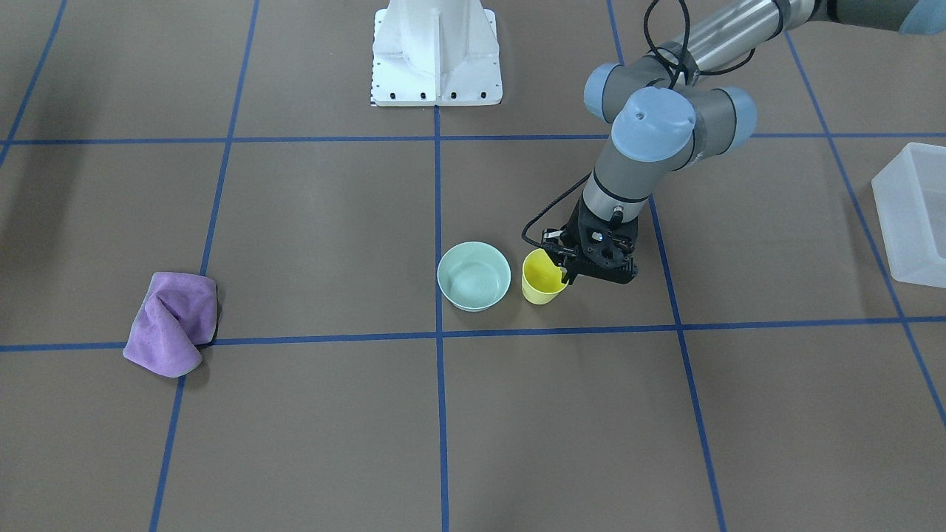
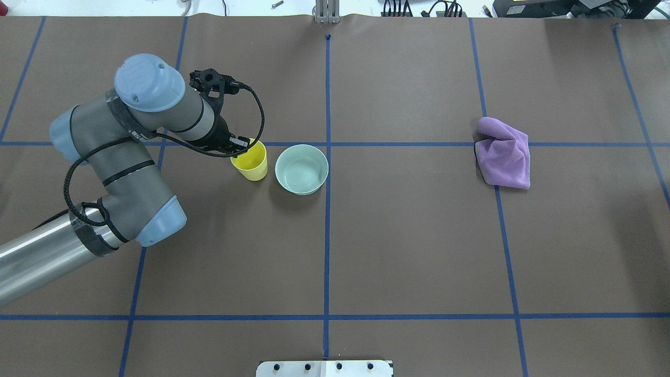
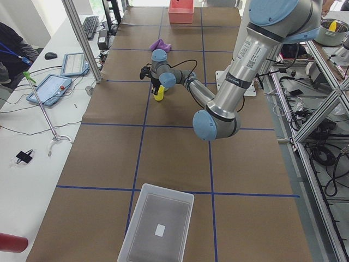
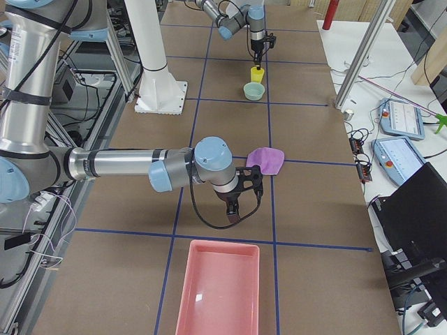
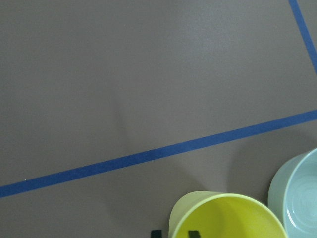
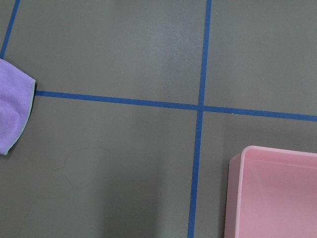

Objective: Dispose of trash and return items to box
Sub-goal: 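Reach the left gripper to the yellow cup and grasp it, then lift the yellow cup with the left gripper and drop it into the clear bin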

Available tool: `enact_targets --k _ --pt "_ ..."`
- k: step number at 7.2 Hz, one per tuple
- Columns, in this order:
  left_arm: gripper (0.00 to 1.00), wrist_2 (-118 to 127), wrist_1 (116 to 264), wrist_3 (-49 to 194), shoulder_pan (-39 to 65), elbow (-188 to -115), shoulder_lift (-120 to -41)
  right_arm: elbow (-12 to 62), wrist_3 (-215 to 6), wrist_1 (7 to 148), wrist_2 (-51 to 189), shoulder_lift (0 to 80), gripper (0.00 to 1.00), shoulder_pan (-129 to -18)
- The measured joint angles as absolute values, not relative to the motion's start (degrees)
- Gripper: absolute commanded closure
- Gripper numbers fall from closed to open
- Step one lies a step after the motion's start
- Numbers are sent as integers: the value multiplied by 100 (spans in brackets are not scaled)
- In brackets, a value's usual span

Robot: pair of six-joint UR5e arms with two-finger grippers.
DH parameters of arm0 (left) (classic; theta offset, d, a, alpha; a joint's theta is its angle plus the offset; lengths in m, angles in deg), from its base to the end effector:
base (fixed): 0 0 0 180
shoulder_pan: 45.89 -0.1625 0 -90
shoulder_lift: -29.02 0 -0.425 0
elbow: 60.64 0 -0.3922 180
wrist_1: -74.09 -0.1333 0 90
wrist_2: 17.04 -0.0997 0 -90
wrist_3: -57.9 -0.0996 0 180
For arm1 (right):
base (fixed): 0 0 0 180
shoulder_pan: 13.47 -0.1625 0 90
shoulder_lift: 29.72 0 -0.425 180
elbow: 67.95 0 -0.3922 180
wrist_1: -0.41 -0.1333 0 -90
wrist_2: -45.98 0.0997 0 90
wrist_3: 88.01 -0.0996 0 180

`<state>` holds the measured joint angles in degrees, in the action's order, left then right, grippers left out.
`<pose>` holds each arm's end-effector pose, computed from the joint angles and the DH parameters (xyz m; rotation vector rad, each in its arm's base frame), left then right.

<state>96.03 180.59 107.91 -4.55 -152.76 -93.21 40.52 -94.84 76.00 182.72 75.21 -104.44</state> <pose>0.4516 -0.5229 0.2813 0.2852 0.9084 0.1569 0.0675 -0.3968 0.5831 0.2537 -0.8224 -0.0001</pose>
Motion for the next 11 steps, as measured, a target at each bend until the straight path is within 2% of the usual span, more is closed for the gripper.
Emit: enact_targets --k 3,5,6,8,11 --pt "100 10239 16848 10029 372 -16314 -9142 4056 -9500 7600 18294 7528 0 -10442" --pt "100 10505 15501 8172 1457 -16981 -8760 4049 -9540 7602 18291 7520 0 -10437" --pt "100 10705 15115 7116 2082 -17042 -8424 4047 -9656 7602 18288 7511 0 -10436" --pt "100 11169 14934 5587 3300 -16798 -7712 4050 -9819 7593 18287 7506 0 -10435" --pt "100 11857 15021 3191 4484 -15510 -7040 4051 -9834 7589 18269 7499 0 -10426"
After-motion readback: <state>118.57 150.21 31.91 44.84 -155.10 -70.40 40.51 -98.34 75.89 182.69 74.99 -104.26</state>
